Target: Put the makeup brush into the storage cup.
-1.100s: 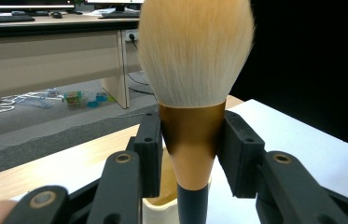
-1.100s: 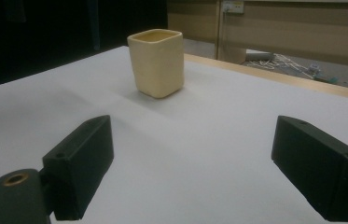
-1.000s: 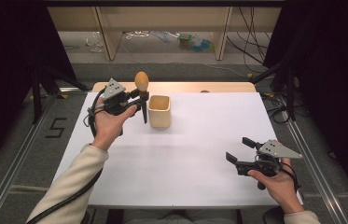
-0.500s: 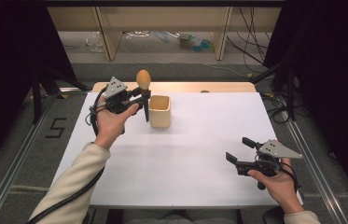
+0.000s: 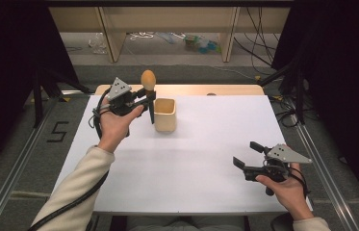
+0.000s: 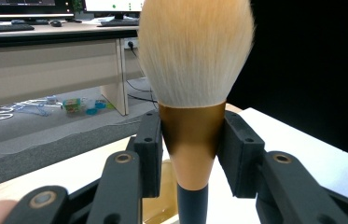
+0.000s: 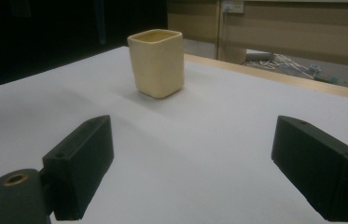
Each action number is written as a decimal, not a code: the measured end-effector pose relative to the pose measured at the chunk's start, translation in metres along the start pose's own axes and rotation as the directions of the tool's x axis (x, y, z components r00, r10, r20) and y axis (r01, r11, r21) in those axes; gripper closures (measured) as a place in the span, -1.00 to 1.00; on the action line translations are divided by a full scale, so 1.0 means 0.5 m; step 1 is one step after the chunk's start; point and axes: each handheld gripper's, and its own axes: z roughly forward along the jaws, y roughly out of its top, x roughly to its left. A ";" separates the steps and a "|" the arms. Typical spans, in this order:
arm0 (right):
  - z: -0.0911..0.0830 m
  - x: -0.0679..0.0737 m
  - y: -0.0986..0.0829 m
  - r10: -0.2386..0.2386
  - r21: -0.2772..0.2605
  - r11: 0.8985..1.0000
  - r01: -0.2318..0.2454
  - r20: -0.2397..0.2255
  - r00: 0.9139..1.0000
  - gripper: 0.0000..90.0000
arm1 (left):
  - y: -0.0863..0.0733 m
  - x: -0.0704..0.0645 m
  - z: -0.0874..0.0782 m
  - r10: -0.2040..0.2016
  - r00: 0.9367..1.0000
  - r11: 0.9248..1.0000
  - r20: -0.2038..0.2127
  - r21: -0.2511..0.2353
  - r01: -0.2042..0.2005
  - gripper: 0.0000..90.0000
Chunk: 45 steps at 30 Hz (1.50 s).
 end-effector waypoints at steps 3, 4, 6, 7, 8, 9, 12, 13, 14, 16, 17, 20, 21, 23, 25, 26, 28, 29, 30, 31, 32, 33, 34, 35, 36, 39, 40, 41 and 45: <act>-0.007 -0.001 0.003 -0.013 0.043 0.999 0.012 0.013 1.000 -0.69 | 0.001 -0.001 0.002 0.001 1.000 1.000 0.000 -0.003 -0.001 0.39; 0.000 0.000 0.000 0.000 0.000 1.000 0.000 0.001 1.000 -0.69 | 0.002 -0.001 0.002 -0.001 1.000 1.000 0.000 -0.005 0.001 0.39; -0.007 -0.002 0.003 -0.014 0.040 0.999 0.013 0.015 1.000 -0.69 | 0.003 -0.001 0.003 0.000 1.000 1.000 -0.002 -0.005 0.000 0.39; -0.007 -0.003 0.003 -0.020 0.036 0.999 0.020 0.016 1.000 -0.69 | 0.003 -0.002 0.003 -0.001 1.000 1.000 -0.003 -0.007 0.001 0.39; 0.000 -0.003 0.000 -0.020 -0.007 1.000 0.020 0.010 1.000 -0.69 | 0.004 -0.002 0.003 -0.001 1.000 1.000 -0.003 -0.008 0.001 0.39; 0.000 -0.002 0.000 -0.013 -0.005 1.000 0.013 0.005 1.000 -0.69 | 0.005 -0.002 0.003 0.003 1.000 1.000 -0.002 -0.008 -0.003 0.39; -0.008 -0.001 0.003 -0.013 0.042 0.999 0.012 0.014 1.000 -0.69 | 0.006 -0.003 0.005 0.004 1.000 1.000 -0.002 -0.010 -0.004 0.39; -0.001 0.000 0.000 -0.001 0.003 1.000 0.001 0.003 1.000 -0.69 | 0.007 -0.003 0.005 0.005 1.000 1.000 -0.002 -0.011 -0.005 0.39; -0.008 -0.002 0.003 -0.013 0.043 0.999 0.012 0.015 1.000 -0.69 | 0.007 -0.002 0.005 0.006 1.000 1.000 -0.002 -0.011 -0.006 0.39; -0.008 -0.001 0.003 -0.013 0.043 0.999 0.012 0.014 1.000 -0.69 | 0.008 -0.003 0.006 0.003 1.000 1.000 -0.002 -0.014 -0.003 0.39; -0.006 -0.001 0.002 -0.010 0.030 1.000 0.010 0.013 1.000 -0.69 | 0.008 -0.003 0.007 0.002 1.000 1.000 -0.002 -0.016 -0.002 0.39; -0.008 -0.001 0.003 -0.013 0.042 0.999 0.012 0.013 1.000 -0.69 | 0.008 -0.003 0.009 0.003 1.000 1.000 -0.003 -0.017 -0.003 0.39; -0.005 -0.001 0.002 -0.011 0.024 1.000 0.011 0.012 1.000 -0.69 | 0.009 -0.003 0.010 0.003 1.000 1.000 -0.003 -0.017 -0.003 0.39; -0.001 0.000 0.000 -0.002 0.001 1.000 0.002 -0.002 1.000 -0.69 | 0.009 -0.003 0.011 0.004 1.000 1.000 -0.002 -0.019 -0.004 0.39; -0.007 -0.001 0.002 -0.013 0.034 0.999 0.013 0.013 1.000 -0.69 | 0.010 -0.003 0.012 0.002 1.000 1.000 -0.001 -0.020 -0.003 0.39; -0.008 -0.002 0.003 -0.016 0.043 0.999 0.015 0.013 1.000 -0.69 | 0.010 -0.004 0.012 0.003 1.000 1.000 -0.001 -0.020 -0.003 0.39; -0.008 -0.001 0.003 -0.015 0.045 0.999 0.015 0.012 1.000 -0.69 | 0.011 -0.004 0.013 0.006 1.000 1.000 -0.003 -0.021 -0.006 0.39; -0.008 -0.001 0.003 -0.015 0.045 0.999 0.015 0.012 1.000 -0.69 | 0.011 -0.004 0.013 0.005 1.000 1.000 -0.003 -0.022 -0.005 0.39; -0.008 -0.001 0.003 -0.015 0.045 0.999 0.015 0.012 1.000 -0.69 | 0.012 -0.004 0.013 0.005 1.000 1.000 -0.003 -0.023 -0.005 0.39; -0.008 -0.001 0.003 -0.015 0.044 0.999 0.015 0.012 1.000 -0.69 | 0.012 -0.004 0.013 0.004 1.000 1.000 -0.004 -0.024 -0.004 0.39; -0.008 -0.001 0.003 -0.016 0.045 0.999 0.016 0.012 1.000 -0.69 | 0.013 -0.003 0.013 0.004 1.000 1.000 -0.005 -0.025 -0.004 0.39; -0.008 -0.001 0.003 -0.016 0.045 0.999 0.016 0.012 1.000 -0.69 | 0.013 -0.004 0.013 0.002 1.000 1.000 -0.005 -0.028 -0.002 0.39; -0.008 -0.001 0.003 -0.015 0.044 0.999 0.015 0.012 1.000 -0.69 | 0.014 -0.003 0.014 0.003 1.000 1.000 -0.005 -0.028 -0.003 0.39; -0.008 -0.001 0.003 -0.016 0.044 0.999 0.016 0.012 1.000 -0.69 | 0.015 -0.003 0.014 0.002 1.000 1.000 -0.005 -0.031 -0.002 0.39; -0.008 -0.001 0.003 -0.016 0.044 0.999 0.015 0.012 1.000 -0.69 | 0.016 -0.003 0.014 0.008 1.000 0.999 -0.006 -0.032 -0.008 0.39; -0.008 -0.001 0.003 -0.016 0.044 0.999 0.016 0.012 1.000 -0.69 | 0.016 -0.003 0.016 0.008 1.000 0.999 -0.006 -0.033 -0.008 0.39; -0.008 -0.001 0.003 -0.016 0.044 0.999 0.015 0.012 1.000 -0.69 | 0.016 -0.003 0.017 0.007 1.000 0.999 -0.006 -0.032 -0.008 0.39; -0.008 -0.001 0.003 -0.016 0.045 0.999 0.016 0.012 1.000 -0.69 | 0.016 -0.004 0.017 0.007 1.000 0.999 -0.005 -0.033 -0.007 0.39; -0.008 -0.001 0.003 -0.016 0.044 0.999 0.015 0.012 1.000 -0.69 | 0.016 -0.004 0.021 0.008 1.000 0.999 -0.005 -0.034 -0.009 0.39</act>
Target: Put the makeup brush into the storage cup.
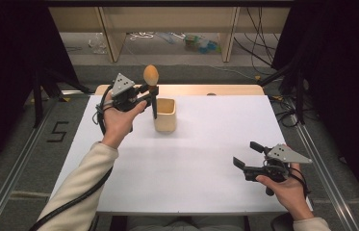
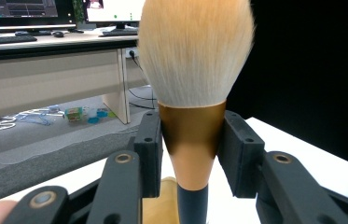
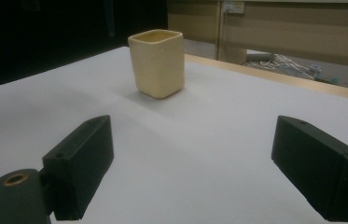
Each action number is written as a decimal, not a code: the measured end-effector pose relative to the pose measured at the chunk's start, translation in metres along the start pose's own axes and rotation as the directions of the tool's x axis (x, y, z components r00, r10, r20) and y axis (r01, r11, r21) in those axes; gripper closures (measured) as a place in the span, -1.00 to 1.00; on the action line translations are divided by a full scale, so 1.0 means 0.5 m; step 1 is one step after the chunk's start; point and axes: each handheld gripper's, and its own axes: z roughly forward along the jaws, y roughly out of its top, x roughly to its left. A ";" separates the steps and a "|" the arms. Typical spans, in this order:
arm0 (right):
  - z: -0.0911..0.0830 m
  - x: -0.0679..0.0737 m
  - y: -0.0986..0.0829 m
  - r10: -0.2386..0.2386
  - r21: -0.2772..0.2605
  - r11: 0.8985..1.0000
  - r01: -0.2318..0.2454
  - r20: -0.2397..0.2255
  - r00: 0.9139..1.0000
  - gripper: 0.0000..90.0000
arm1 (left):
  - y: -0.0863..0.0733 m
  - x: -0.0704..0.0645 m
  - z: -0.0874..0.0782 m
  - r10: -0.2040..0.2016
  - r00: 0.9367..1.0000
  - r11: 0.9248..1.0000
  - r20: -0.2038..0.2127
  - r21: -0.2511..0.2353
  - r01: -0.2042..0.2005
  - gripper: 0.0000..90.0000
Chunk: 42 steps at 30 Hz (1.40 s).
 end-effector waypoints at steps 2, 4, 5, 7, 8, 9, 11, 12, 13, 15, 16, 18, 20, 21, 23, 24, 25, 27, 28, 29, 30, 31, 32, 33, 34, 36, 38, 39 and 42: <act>0.000 0.000 0.000 0.001 0.000 1.000 -0.001 0.000 1.000 -0.69 | 0.001 0.000 0.001 0.001 1.000 1.000 -0.001 0.001 -0.001 0.39; 0.000 0.000 0.000 -0.001 0.000 1.000 0.001 0.000 1.000 -0.69 | 0.001 -0.001 0.001 0.000 1.000 1.000 0.000 -0.001 0.000 0.39; 0.000 0.000 0.000 0.000 0.001 1.000 0.000 0.000 1.000 -0.69 | 0.002 -0.001 0.002 0.002 1.000 1.000 0.000 -0.003 -0.002 0.39; 0.000 0.000 0.000 0.000 0.000 1.000 0.000 -0.001 1.000 -0.69 | 0.002 -0.002 0.003 0.000 1.000 1.000 0.001 -0.005 0.000 0.39; 0.003 0.000 -0.001 0.001 -0.021 1.000 -0.001 -0.001 1.000 -0.69 | 0.003 -0.002 0.003 0.000 1.000 1.000 0.000 -0.005 0.000 0.39; 0.000 0.000 0.000 0.000 0.000 1.000 0.000 0.000 1.000 -0.69 | 0.003 -0.001 0.004 -0.001 1.000 1.000 0.000 -0.007 0.001 0.39; 0.000 0.000 0.000 0.000 0.000 1.000 0.000 0.000 1.000 -0.69 | 0.003 -0.002 0.004 0.000 1.000 1.000 -0.002 -0.009 0.000 0.39; 0.003 0.000 -0.001 0.002 -0.022 1.000 -0.002 -0.002 1.000 -0.69 | 0.003 -0.002 0.004 0.000 1.000 1.000 -0.002 -0.009 -0.001 0.39; 0.000 0.000 0.000 -0.001 -0.001 1.000 0.001 -0.001 1.000 -0.69 | 0.003 -0.002 0.004 0.000 1.000 1.000 -0.002 -0.009 0.000 0.39; 0.000 0.000 0.000 0.000 0.000 1.000 0.000 0.000 1.000 -0.69 | 0.003 -0.002 0.005 0.003 1.000 1.000 -0.003 -0.009 -0.003 0.39; 0.000 0.000 0.000 0.000 -0.001 1.000 0.000 0.000 1.000 -0.69 | 0.003 -0.002 0.005 0.003 1.000 1.000 -0.003 -0.009 -0.003 0.39; 0.000 0.000 0.000 -0.001 0.000 1.000 0.001 0.000 1.000 -0.69 | 0.004 -0.003 0.006 0.000 1.000 1.000 -0.002 -0.010 0.000 0.39; 0.008 0.001 -0.003 0.011 -0.042 0.999 -0.012 -0.014 1.000 -0.69 | 0.004 -0.004 0.007 0.000 1.000 1.000 0.000 -0.014 0.000 0.39; 0.008 0.001 -0.003 0.012 -0.042 0.999 -0.013 -0.015 1.000 -0.69 | 0.004 -0.004 0.007 0.001 1.000 1.000 0.001 -0.013 -0.001 0.39; 0.001 0.000 0.000 -0.001 -0.003 1.000 0.001 0.000 1.000 -0.69 | 0.004 -0.004 0.008 0.007 1.000 1.000 0.000 -0.014 -0.007 0.39; 0.001 -0.001 0.000 -0.002 -0.005 1.000 0.002 0.000 1.000 -0.69 | 0.004 -0.004 0.008 0.007 1.000 1.000 -0.001 -0.014 -0.007 0.39; 0.002 -0.002 0.000 -0.009 -0.009 1.000 0.009 0.002 1.000 -0.69 | 0.004 -0.004 0.009 0.006 1.000 1.000 -0.001 -0.016 -0.006 0.39; 0.002 -0.002 0.000 -0.012 -0.014 1.000 0.012 0.003 1.000 -0.69 | 0.005 -0.003 0.009 0.006 1.000 1.000 -0.002 -0.016 -0.006 0.39; 0.002 -0.002 0.000 -0.012 -0.014 1.000 0.012 0.003 1.000 -0.69 | 0.005 -0.003 0.010 0.006 1.000 1.000 -0.002 -0.017 -0.006 0.39; 0.002 -0.002 0.000 -0.013 -0.013 1.000 0.013 0.003 1.000 -0.69 | 0.005 -0.003 0.011 0.007 1.000 1.000 -0.003 -0.017 -0.007 0.39; 0.005 -0.002 -0.002 -0.010 -0.034 0.999 0.010 0.002 1.000 -0.69 | 0.005 -0.003 0.012 0.007 1.000 1.000 -0.003 -0.018 -0.007 0.39; 0.006 -0.002 -0.002 -0.007 -0.036 0.999 0.007 0.001 1.000 -0.69 | 0.005 -0.002 0.013 0.006 1.000 1.000 -0.002 -0.020 -0.006 0.39; 0.006 -0.002 -0.002 -0.007 -0.036 0.999 0.007 0.000 1.000 -0.69 | 0.005 -0.001 0.014 0.008 1.000 1.000 -0.003 -0.019 -0.008 0.39; 0.005 -0.002 -0.002 -0.008 -0.036 0.999 0.008 0.000 1.000 -0.69 | 0.005 -0.001 0.015 0.009 1.000 1.000 -0.006 -0.019 -0.009 0.39; 0.005 -0.002 -0.002 -0.008 -0.036 0.999 0.008 0.000 1.000 -0.69 | 0.004 -0.001 0.015 0.006 1.000 1.000 -0.007 -0.020 -0.006 0.39; 0.006 -0.003 -0.002 -0.008 -0.036 0.999 0.008 0.000 1.000 -0.69 | 0.004 0.000 0.017 0.009 1.000 1.000 -0.006 -0.020 -0.009 0.39; 0.006 -0.003 -0.002 -0.008 -0.036 0.999 0.008 -0.001 1.000 -0.69 | 0.005 -0.001 0.019 0.013 1.000 1.000 -0.004 -0.023 -0.013 0.39; 0.006 -0.003 -0.002 -0.008 -0.036 0.999 0.008 -0.001 1.000 -0.69 | 0.005 -0.001 0.020 0.010 1.000 1.000 -0.006 -0.024 -0.010 0.39; 0.006 -0.003 -0.002 -0.007 -0.036 0.999 0.007 0.000 1.000 -0.69 | 0.005 -0.001 0.022 0.016 1.000 1.000 -0.007 -0.023 -0.017 0.39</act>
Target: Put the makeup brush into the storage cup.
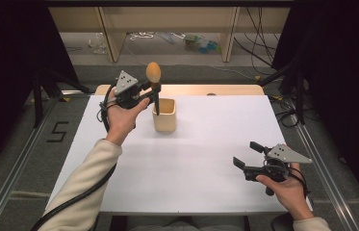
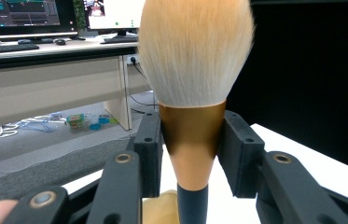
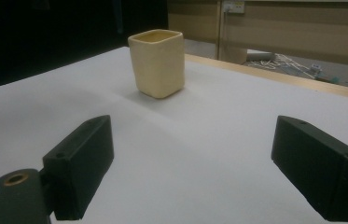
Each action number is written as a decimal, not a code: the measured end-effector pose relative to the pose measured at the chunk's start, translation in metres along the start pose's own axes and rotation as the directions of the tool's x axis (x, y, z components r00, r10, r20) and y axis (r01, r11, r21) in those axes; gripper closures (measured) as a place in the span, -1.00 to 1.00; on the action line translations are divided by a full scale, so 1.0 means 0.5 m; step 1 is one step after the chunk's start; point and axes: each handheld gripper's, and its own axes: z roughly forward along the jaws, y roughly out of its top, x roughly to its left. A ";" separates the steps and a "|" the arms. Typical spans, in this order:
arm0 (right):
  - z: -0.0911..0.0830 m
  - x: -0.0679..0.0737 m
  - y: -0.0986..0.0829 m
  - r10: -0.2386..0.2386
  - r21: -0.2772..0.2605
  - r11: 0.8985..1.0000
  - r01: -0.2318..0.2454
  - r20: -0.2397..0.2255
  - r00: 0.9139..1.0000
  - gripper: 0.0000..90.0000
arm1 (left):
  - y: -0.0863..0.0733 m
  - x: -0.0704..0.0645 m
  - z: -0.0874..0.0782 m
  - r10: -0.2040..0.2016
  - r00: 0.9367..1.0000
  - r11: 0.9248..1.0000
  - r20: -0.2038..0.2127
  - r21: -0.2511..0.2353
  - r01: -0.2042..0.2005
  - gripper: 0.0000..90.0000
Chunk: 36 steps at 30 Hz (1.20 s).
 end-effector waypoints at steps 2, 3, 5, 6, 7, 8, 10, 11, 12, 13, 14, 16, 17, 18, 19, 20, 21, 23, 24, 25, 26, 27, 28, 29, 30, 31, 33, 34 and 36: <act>0.000 0.000 0.000 0.001 -0.002 1.000 -0.001 0.000 1.000 -0.69 | -0.001 -0.001 0.002 -0.003 1.000 1.000 -0.001 -0.002 0.003 0.39; 0.000 0.000 0.000 0.001 -0.001 1.000 -0.001 0.000 1.000 -0.69 | -0.001 -0.001 0.003 -0.004 1.000 1.000 -0.001 -0.003 0.004 0.39; 0.001 0.000 0.000 0.001 -0.006 1.000 -0.001 0.001 1.000 -0.69 | 0.000 0.000 0.004 0.002 1.000 1.000 -0.002 0.001 -0.002 0.39; 0.000 0.000 0.000 0.000 -0.001 1.000 0.000 0.000 1.000 -0.69 | 0.000 0.000 0.005 0.001 1.000 1.000 -0.003 0.000 -0.001 0.39; 0.000 0.000 0.000 0.000 -0.002 1.000 0.000 -0.001 1.000 -0.69 | 0.000 0.000 0.007 0.001 1.000 1.000 -0.002 -0.002 -0.001 0.39; 0.000 0.000 0.000 0.000 -0.001 1.000 0.000 -0.001 1.000 -0.69 | 0.001 0.000 0.008 0.006 1.000 1.000 0.000 -0.002 -0.006 0.39; -0.004 -0.001 0.001 -0.003 0.020 1.000 0.002 0.003 1.000 -0.69 | 0.001 -0.002 0.009 0.004 1.000 1.000 -0.002 -0.002 -0.004 0.39; -0.004 -0.001 0.001 -0.002 0.020 1.000 0.002 0.002 1.000 -0.69 | 0.001 -0.002 0.010 0.009 1.000 1.000 -0.002 -0.001 -0.009 0.39; 0.000 0.000 0.000 0.000 -0.002 1.000 0.000 0.000 1.000 -0.69 | 0.002 -0.002 0.011 0.011 1.000 1.000 -0.002 -0.002 -0.011 0.39; 0.001 0.000 0.000 0.001 -0.005 1.000 -0.001 0.002 1.000 -0.69 | 0.002 -0.002 0.012 0.010 1.000 1.000 -0.001 -0.003 -0.010 0.39; 0.001 0.000 0.000 0.001 -0.007 1.000 -0.001 0.002 1.000 -0.69 | 0.002 -0.002 0.012 0.009 1.000 1.000 -0.002 -0.003 -0.009 0.39; -0.004 -0.001 0.001 -0.003 0.019 1.000 0.003 0.003 1.000 -0.69 | 0.002 -0.002 0.014 0.008 1.000 1.000 -0.002 -0.004 -0.008 0.39; -0.003 -0.001 0.001 -0.001 0.013 1.000 0.001 0.002 1.000 -0.69 | 0.002 -0.002 0.015 0.007 1.000 1.000 -0.002 -0.004 -0.007 0.39; -0.004 -0.001 0.001 -0.003 0.020 1.000 0.003 0.003 1.000 -0.69 | 0.002 -0.002 0.016 0.007 1.000 1.000 -0.002 -0.004 -0.007 0.39; 0.003 0.000 -0.001 0.004 -0.020 1.000 -0.004 -0.008 1.000 -0.69 | 0.002 -0.001 0.016 0.007 1.000 1.000 -0.002 -0.004 -0.007 0.39; 0.003 0.000 -0.001 0.004 -0.020 1.000 -0.004 -0.009 1.000 -0.69 | 0.002 -0.001 0.017 0.009 1.000 1.000 -0.002 -0.003 -0.009 0.39; 0.002 0.000 -0.001 0.003 -0.021 1.000 -0.004 -0.007 1.000 -0.69 | 0.002 -0.001 0.017 0.010 1.000 1.000 -0.002 -0.003 -0.010 0.39; -0.003 -0.001 0.001 -0.001 0.014 1.000 0.001 0.002 1.000 -0.69 | 0.003 -0.001 0.018 0.010 1.000 1.000 -0.002 -0.004 -0.010 0.39; 0.003 0.000 -0.001 0.005 -0.020 1.000 -0.006 -0.009 1.000 -0.69 | 0.003 -0.001 0.019 0.010 1.000 1.000 -0.002 -0.004 -0.010 0.39; -0.004 -0.001 0.001 -0.002 0.018 1.000 0.001 0.003 1.000 -0.69 | 0.003 -0.001 0.019 0.009 1.000 1.000 -0.002 -0.005 -0.009 0.39; -0.004 -0.001 0.001 -0.002 0.018 1.000 0.002 0.002 1.000 -0.69 | 0.004 -0.001 0.020 0.008 1.000 1.000 -0.001 -0.006 -0.008 0.39; -0.004 -0.001 0.001 -0.002 0.019 1.000 0.002 0.002 1.000 -0.69 | 0.004 -0.001 0.021 0.007 1.000 1.000 -0.001 -0.007 -0.007 0.39; -0.004 -0.001 0.001 -0.003 0.018 1.000 0.003 0.003 1.000 -0.69 | 0.004 -0.001 0.022 0.007 1.000 1.000 0.000 -0.007 -0.007 0.39; -0.004 -0.001 0.001 -0.001 0.018 1.000 0.001 0.003 1.000 -0.69 | 0.004 -0.001 0.022 0.006 1.000 1.000 -0.001 -0.008 -0.006 0.39; -0.004 -0.001 0.001 -0.003 0.017 1.000 0.003 0.003 1.000 -0.69 | 0.004 -0.001 0.023 0.005 1.000 1.000 -0.002 -0.007 -0.005 0.39; -0.004 -0.001 0.001 -0.002 0.018 1.000 0.002 0.002 1.000 -0.69 | 0.004 -0.001 0.024 0.005 1.000 1.000 -0.004 -0.005 -0.005 0.39; -0.004 -0.001 0.001 -0.001 0.019 1.000 0.001 0.002 1.000 -0.69 | 0.003 -0.001 0.026 0.008 1.000 1.000 0.001 -0.004 -0.008 0.39; -0.004 -0.001 0.001 -0.001 0.018 1.000 0.001 0.002 1.000 -0.69 | 0.003 -0.001 0.027 0.008 1.000 1.000 0.000 -0.004 -0.008 0.39; -0.004 -0.001 0.001 -0.002 0.017 1.000 0.002 0.002 1.000 -0.69 | 0.003 -0.001 0.028 0.004 1.000 1.000 -0.002 -0.006 -0.004 0.39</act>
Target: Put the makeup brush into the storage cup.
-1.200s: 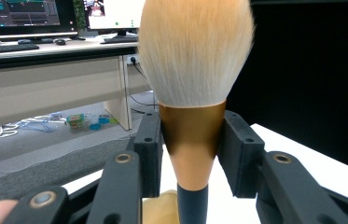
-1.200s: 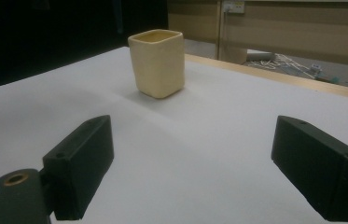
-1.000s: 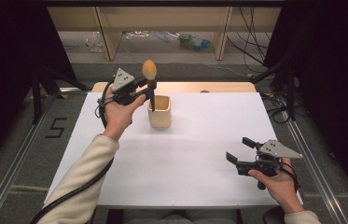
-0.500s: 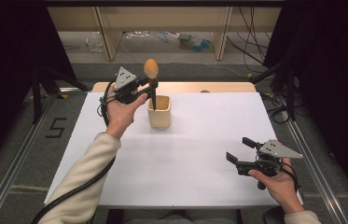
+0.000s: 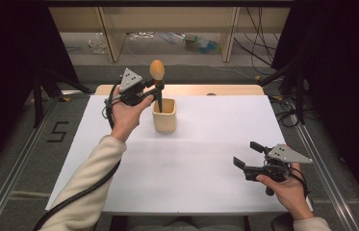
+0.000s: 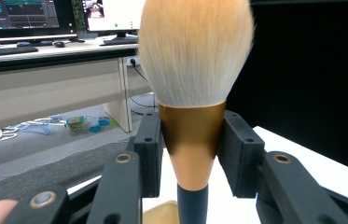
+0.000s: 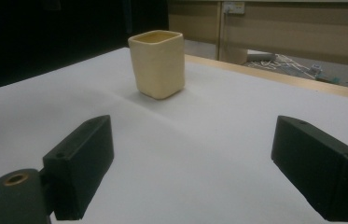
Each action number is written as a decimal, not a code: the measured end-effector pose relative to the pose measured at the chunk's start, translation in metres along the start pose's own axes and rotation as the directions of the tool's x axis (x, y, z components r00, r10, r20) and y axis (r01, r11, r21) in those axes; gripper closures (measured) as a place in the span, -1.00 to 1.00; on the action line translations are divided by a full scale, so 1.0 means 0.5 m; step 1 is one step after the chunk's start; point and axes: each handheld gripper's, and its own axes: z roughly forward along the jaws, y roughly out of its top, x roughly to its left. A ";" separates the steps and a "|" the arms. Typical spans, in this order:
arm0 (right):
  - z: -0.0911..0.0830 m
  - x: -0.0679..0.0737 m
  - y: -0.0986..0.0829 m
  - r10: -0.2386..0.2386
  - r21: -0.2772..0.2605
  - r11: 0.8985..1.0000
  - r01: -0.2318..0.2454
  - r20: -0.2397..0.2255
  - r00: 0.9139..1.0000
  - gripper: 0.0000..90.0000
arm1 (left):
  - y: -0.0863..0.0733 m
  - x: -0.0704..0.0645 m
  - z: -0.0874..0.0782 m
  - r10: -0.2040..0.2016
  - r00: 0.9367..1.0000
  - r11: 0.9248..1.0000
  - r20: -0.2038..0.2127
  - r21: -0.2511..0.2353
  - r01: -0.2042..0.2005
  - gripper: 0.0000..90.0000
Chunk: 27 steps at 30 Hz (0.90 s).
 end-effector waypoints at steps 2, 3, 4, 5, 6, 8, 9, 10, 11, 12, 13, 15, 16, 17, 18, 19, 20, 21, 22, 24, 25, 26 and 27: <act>0.000 0.000 0.000 0.000 0.000 1.000 0.000 0.000 1.000 -0.69 | 0.001 0.001 0.001 0.001 1.000 1.000 0.000 -0.002 -0.001 0.39; 0.000 0.000 0.000 -0.001 0.000 1.000 0.001 0.000 1.000 -0.69 | 0.001 0.001 0.002 -0.001 1.000 1.000 0.001 -0.003 0.001 0.39; 0.004 0.000 -0.002 0.003 -0.027 1.000 -0.003 -0.002 1.000 -0.69 | 0.002 0.002 0.002 0.000 1.000 1.000 0.001 -0.004 0.000 0.39; 0.005 0.000 -0.002 0.004 -0.027 1.000 -0.004 -0.002 1.000 -0.69 | 0.002 0.002 0.003 -0.002 1.000 1.000 0.001 -0.005 0.002 0.39; 0.005 0.000 -0.002 0.005 -0.029 1.000 -0.005 -0.003 1.000 -0.69 | 0.002 0.002 0.003 -0.002 1.000 1.000 0.000 -0.004 0.002 0.39; 0.005 0.000 -0.002 0.004 -0.026 1.000 -0.004 -0.003 1.000 -0.69 | 0.002 0.003 0.004 0.000 1.000 1.000 -0.001 -0.005 0.000 0.39; 0.005 0.001 -0.002 0.004 -0.024 1.000 -0.004 -0.003 1.000 -0.69 | 0.002 0.004 0.004 0.003 1.000 1.000 -0.002 -0.005 -0.003 0.39; 0.005 0.001 -0.002 0.005 -0.026 1.000 -0.005 -0.003 1.000 -0.69 | 0.001 0.004 0.005 -0.002 1.000 1.000 -0.002 -0.006 0.002 0.39; 0.005 0.000 -0.002 0.003 -0.027 1.000 -0.003 -0.002 1.000 -0.69 | 0.001 0.004 0.005 0.000 1.000 1.000 -0.003 -0.007 0.000 0.39; 0.000 0.000 0.000 -0.001 -0.001 1.000 0.001 -0.001 1.000 -0.69 | 0.001 0.004 0.006 -0.002 1.000 1.000 -0.003 -0.009 0.002 0.39; 0.005 0.000 -0.002 0.004 -0.027 1.000 -0.004 -0.002 1.000 -0.69 | 0.001 0.004 0.006 -0.003 1.000 1.000 -0.004 -0.009 0.003 0.39; 0.005 0.000 -0.002 0.004 -0.027 1.000 -0.005 -0.002 1.000 -0.69 | 0.002 0.005 0.007 -0.004 1.000 1.000 -0.004 -0.011 0.004 0.39; 0.005 0.000 -0.002 0.005 -0.030 1.000 -0.006 -0.004 1.000 -0.69 | 0.002 0.006 0.008 -0.004 1.000 1.000 -0.005 -0.012 0.004 0.39; 0.005 0.000 -0.002 0.004 -0.027 1.000 -0.004 -0.002 1.000 -0.69 | 0.002 0.006 0.008 -0.005 1.000 1.000 -0.007 -0.014 0.005 0.39; 0.005 0.000 -0.002 0.005 -0.027 1.000 -0.005 -0.002 1.000 -0.69 | 0.002 0.006 0.009 -0.007 1.000 1.000 -0.007 -0.015 0.007 0.39; 0.005 0.000 -0.002 0.005 -0.029 1.000 -0.005 -0.004 1.000 -0.69 | 0.002 0.006 0.009 -0.009 1.000 1.000 -0.007 -0.016 0.008 0.39; 0.005 0.000 -0.002 0.004 -0.028 1.000 -0.004 -0.002 1.000 -0.69 | 0.003 0.006 0.010 -0.006 1.000 1.000 -0.008 -0.017 0.006 0.39; 0.005 0.000 -0.002 0.004 -0.027 1.000 -0.004 -0.002 1.000 -0.69 | 0.003 0.006 0.010 -0.006 1.000 1.000 -0.008 -0.017 0.006 0.39; 0.005 0.000 -0.002 0.005 -0.027 1.000 -0.005 -0.003 1.000 -0.69 | 0.003 0.007 0.011 -0.007 1.000 1.000 -0.007 -0.018 0.007 0.39; 0.005 0.000 -0.002 0.004 -0.027 1.000 -0.004 -0.002 1.000 -0.69 | 0.003 0.007 0.012 -0.006 1.000 1.000 -0.009 -0.021 0.006 0.39; 0.005 0.000 -0.002 0.005 -0.027 1.000 -0.005 -0.003 1.000 -0.69 | 0.003 0.008 0.012 -0.006 1.000 1.000 -0.009 -0.021 0.006 0.39; 0.005 0.000 -0.002 0.004 -0.027 1.000 -0.004 -0.003 1.000 -0.69 | 0.003 0.008 0.013 -0.007 1.000 1.000 -0.010 -0.023 0.007 0.39; 0.005 0.000 -0.002 0.005 -0.029 1.000 -0.005 -0.003 1.000 -0.69 | 0.003 0.009 0.013 -0.005 1.000 1.000 -0.012 -0.023 0.005 0.39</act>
